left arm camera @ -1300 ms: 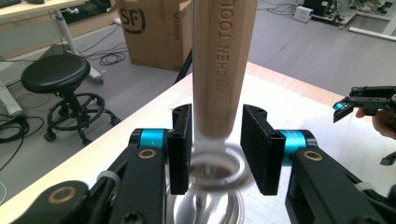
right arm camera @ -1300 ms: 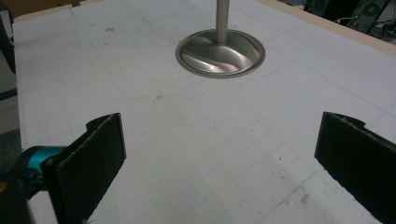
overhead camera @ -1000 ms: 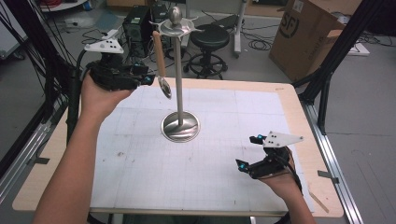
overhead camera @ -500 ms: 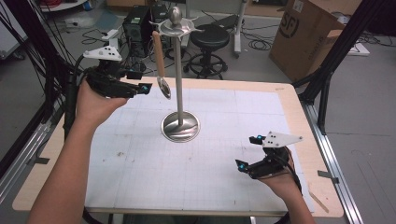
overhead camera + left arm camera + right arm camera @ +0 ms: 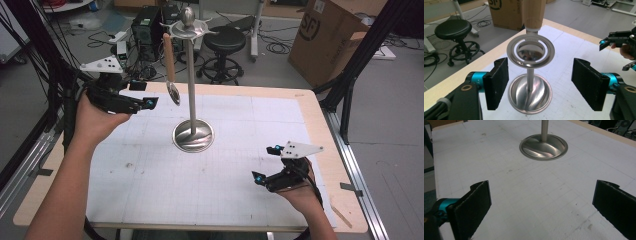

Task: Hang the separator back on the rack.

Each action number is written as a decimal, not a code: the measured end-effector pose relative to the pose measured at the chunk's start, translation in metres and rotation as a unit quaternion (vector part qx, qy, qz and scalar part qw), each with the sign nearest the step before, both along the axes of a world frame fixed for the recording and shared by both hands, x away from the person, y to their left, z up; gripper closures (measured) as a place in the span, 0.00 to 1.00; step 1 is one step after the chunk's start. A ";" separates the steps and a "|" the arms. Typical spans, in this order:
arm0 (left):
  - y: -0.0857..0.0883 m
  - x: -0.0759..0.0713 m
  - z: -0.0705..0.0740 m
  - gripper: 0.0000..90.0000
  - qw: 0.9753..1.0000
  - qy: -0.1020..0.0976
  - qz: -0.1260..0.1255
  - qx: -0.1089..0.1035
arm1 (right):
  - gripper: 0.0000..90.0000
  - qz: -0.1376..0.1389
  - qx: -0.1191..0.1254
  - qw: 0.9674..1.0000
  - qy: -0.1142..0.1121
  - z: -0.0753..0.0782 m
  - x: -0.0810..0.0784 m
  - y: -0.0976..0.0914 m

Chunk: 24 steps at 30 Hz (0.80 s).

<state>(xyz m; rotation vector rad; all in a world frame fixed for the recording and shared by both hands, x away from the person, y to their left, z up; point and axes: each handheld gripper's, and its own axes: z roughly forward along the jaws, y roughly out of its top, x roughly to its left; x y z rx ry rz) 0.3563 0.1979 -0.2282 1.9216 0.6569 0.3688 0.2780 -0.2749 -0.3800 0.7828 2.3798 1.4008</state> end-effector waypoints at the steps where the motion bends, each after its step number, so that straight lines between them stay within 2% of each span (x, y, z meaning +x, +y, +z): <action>1: 0.001 -0.001 -0.001 0.32 1.000 0.000 0.000 0.000 | 0.01 0.002 0.000 1.000 0.001 0.000 0.000 0.000; 7: 0.003 -0.006 -0.011 0.24 1.000 0.000 0.000 0.006 | 0.01 -0.001 0.000 1.000 0.001 0.000 0.001 0.001; 14: 0.003 -0.012 -0.024 0.19 1.000 0.002 -0.004 0.010 | 0.01 0.001 -0.002 1.000 0.001 -0.001 0.000 0.002; 17: 0.005 -0.014 -0.031 0.17 1.000 0.003 -0.005 0.002 | 0.01 0.001 -0.001 1.000 0.001 -0.001 0.001 0.002; 24: 0.007 -0.016 -0.050 0.12 1.000 0.014 -0.004 0.002 | 0.01 0.000 -0.002 1.000 0.004 -0.002 0.001 0.002</action>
